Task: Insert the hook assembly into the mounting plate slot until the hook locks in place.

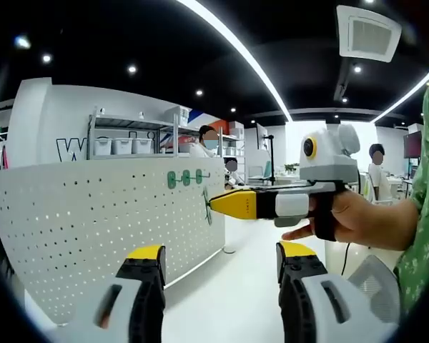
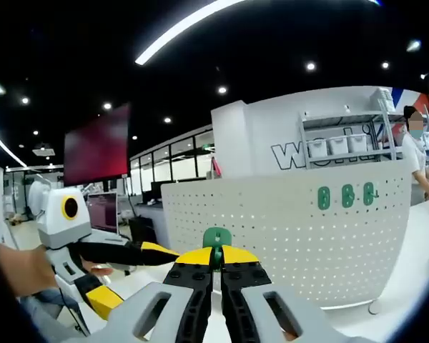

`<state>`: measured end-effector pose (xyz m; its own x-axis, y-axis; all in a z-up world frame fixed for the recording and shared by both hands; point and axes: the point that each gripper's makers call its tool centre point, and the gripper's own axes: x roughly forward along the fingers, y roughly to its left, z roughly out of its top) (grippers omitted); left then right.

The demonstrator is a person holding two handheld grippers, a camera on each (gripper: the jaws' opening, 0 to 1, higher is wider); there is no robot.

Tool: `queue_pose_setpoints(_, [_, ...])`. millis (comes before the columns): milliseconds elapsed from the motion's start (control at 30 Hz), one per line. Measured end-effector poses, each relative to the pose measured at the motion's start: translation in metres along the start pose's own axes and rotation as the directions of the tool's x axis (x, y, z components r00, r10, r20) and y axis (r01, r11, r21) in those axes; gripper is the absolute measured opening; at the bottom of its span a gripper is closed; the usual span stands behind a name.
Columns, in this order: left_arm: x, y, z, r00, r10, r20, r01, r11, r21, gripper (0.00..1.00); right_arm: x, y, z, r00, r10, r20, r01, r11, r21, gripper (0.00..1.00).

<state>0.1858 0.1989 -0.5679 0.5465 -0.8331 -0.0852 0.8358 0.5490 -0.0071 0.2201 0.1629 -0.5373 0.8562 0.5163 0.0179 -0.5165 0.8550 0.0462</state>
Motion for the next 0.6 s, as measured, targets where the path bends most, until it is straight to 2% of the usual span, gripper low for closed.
queue_pose_setpoints(167, [-0.004, -0.001, 0.000, 1.000, -0.010, 0.000, 0.010, 1.000, -0.014, 0.75, -0.001, -0.007, 0.003, 0.999, -0.039, 0.010, 0.039, 0.998, -0.057, 0.01])
queue_pose_setpoints(267, [-0.008, -0.003, 0.001, 1.000, -0.026, 0.004, 0.026, 0.999, -0.038, 0.85, -0.001, -0.011, 0.004, 0.998, -0.057, 0.015, 0.058, 0.996, -0.073, 0.01])
queue_pose_setpoints(467, [-0.013, -0.008, 0.001, 0.999, -0.046, 0.015, 0.047, 0.996, -0.071, 1.00, 0.002, -0.021, 0.007, 0.996, -0.086, 0.024, 0.088, 0.993, -0.072, 0.01])
queue_pose_setpoints(600, [-0.016, -0.010, -0.004, 0.999, -0.054, -0.005, 0.054, 0.996, -0.076, 1.00, 0.004, -0.027, 0.012, 0.993, -0.110, 0.034, 0.113, 0.990, -0.084, 0.01])
